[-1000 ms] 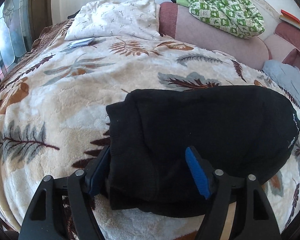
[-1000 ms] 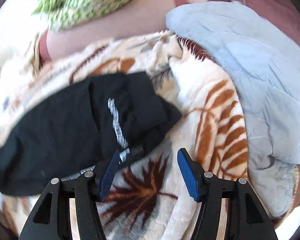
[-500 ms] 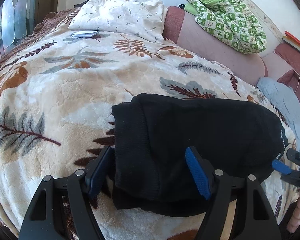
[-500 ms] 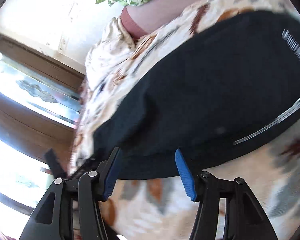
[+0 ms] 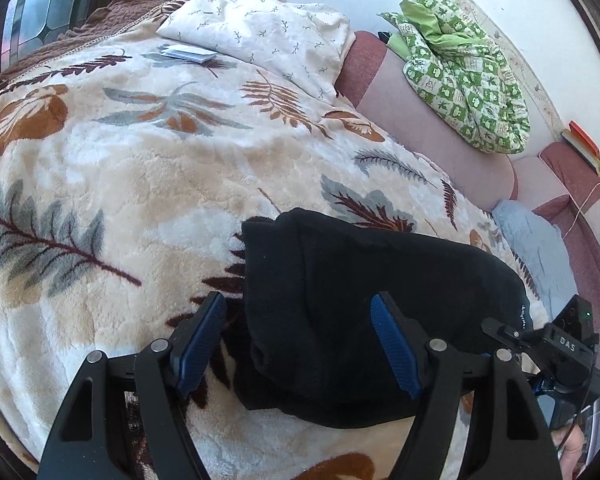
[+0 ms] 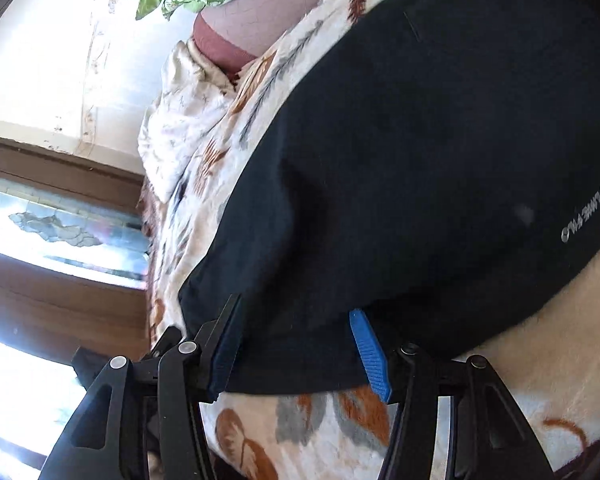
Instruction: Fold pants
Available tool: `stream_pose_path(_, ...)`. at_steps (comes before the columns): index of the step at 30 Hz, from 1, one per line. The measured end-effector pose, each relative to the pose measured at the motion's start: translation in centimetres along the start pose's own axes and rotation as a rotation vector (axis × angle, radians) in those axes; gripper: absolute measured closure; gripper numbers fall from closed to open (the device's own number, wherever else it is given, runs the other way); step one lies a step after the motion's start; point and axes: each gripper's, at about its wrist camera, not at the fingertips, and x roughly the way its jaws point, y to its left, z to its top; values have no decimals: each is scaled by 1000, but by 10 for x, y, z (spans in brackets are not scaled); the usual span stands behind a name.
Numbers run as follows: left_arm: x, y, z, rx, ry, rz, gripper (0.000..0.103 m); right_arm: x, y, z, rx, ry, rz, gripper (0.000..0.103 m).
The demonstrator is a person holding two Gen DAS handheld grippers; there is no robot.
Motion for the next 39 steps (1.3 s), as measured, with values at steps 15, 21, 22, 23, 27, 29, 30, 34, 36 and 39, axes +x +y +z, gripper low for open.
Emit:
stream_pose_path(15, 0, 9, 3, -16, -4, 46, 29, -42, -24, -11, -5, -36, -9, 98)
stream_pose_path(21, 1, -6, -3, 64, -19, 61, 29, -48, -38, -21, -64, 16, -122, 96)
stream_pose_path(22, 2, -12, -5, 93, -20, 61, 29, -57, -43, -19, -68, -13, -134, 96)
stream_pose_path(23, 4, -16, -7, 111, -13, 55, 29, -65, -47, -16, -68, -38, -146, 96)
stream_pose_path(27, 22, -24, -14, 153, 32, 119, 26, -105, -62, 18, -75, -189, -223, 95)
stream_pose_path(29, 25, -28, -16, 188, 30, 149, 26, -114, -62, 41, -115, -266, -274, 94)
stream_pose_path(30, 25, -30, -18, 205, 27, 161, 26, -113, -61, 53, -128, -281, -277, 93)
stream_pose_path(34, 29, -37, -26, 280, 19, 215, 25, -89, -78, 92, -153, -235, -342, 63)
stream_pose_path(36, 29, -37, -27, 288, 18, 217, 25, -95, -89, 105, -177, -272, -482, 100)
stream_pose_path(39, 32, -38, -26, 294, 24, 216, 22, -110, -104, 118, -129, -310, -571, 103)
